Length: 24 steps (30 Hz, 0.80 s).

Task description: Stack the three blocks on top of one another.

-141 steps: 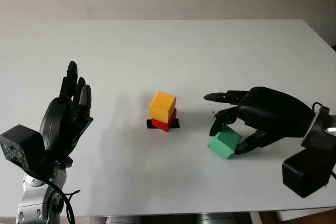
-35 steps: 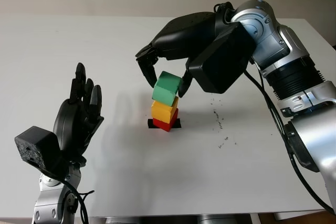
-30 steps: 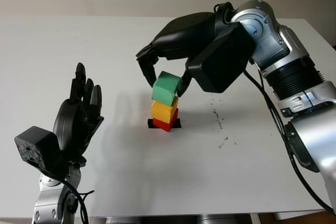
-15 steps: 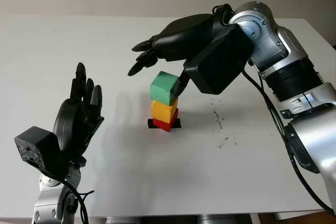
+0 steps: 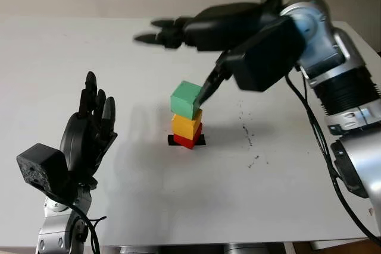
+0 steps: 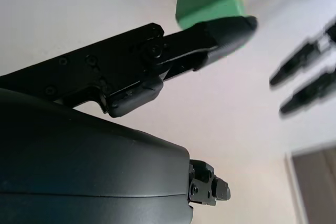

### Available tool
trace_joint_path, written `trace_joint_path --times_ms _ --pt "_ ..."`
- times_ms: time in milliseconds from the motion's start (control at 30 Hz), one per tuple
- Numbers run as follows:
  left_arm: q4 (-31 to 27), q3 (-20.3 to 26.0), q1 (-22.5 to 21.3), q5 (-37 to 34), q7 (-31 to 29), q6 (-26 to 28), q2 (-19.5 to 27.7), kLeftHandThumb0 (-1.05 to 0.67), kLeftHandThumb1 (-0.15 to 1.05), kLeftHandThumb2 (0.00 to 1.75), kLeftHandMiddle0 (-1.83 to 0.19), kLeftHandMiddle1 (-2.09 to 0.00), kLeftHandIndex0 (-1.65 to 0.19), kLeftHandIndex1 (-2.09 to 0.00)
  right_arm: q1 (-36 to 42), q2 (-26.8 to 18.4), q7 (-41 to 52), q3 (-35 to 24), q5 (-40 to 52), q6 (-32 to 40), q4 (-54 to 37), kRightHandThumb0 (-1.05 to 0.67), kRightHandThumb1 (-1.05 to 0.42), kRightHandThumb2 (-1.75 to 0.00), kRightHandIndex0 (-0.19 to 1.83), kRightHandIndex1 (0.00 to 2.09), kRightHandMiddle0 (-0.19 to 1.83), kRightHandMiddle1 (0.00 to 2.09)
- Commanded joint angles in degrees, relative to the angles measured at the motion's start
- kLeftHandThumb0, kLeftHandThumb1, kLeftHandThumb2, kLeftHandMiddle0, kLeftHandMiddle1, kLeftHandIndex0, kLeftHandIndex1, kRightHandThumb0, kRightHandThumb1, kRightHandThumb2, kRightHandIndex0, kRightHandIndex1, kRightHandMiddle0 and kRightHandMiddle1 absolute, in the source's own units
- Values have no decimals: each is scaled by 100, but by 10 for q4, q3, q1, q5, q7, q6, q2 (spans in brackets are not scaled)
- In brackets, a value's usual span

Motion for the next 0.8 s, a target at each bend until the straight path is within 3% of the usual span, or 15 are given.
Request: trace_joint_path --times_ms 0,267,467,633,767 --pt "-1 3 0 -3 -6 -1 8 -74 105 57 19 -1 19 0 42 -16 -27 -31 11 28 -27 -90 -105 -35 -19 1 -16 4" --pt "19 6 -16 0 -13 -10 15 -73 105 59 19 -2 19 0 215 3 -117 -134 111 152 -108 -82 -105 -58 -16 5 -17 5" --pt "43 2 -37 3 -5 -15 11 -72 105 57 17 -5 18 -2 357 93 -217 -187 197 283 -208 -70 -105 -65 -19 1 -19 2" --pt "70 1 -56 -9 -19 -31 8 -71 105 58 19 -4 19 0 422 158 -289 -206 234 306 -240 -66 -105 -67 -18 2 -19 3" --pt "87 -2 -68 -5 -23 -38 10 -72 105 60 19 -2 19 0 453 179 -299 -214 264 314 -254 -66 -105 -76 -19 0 -19 0"
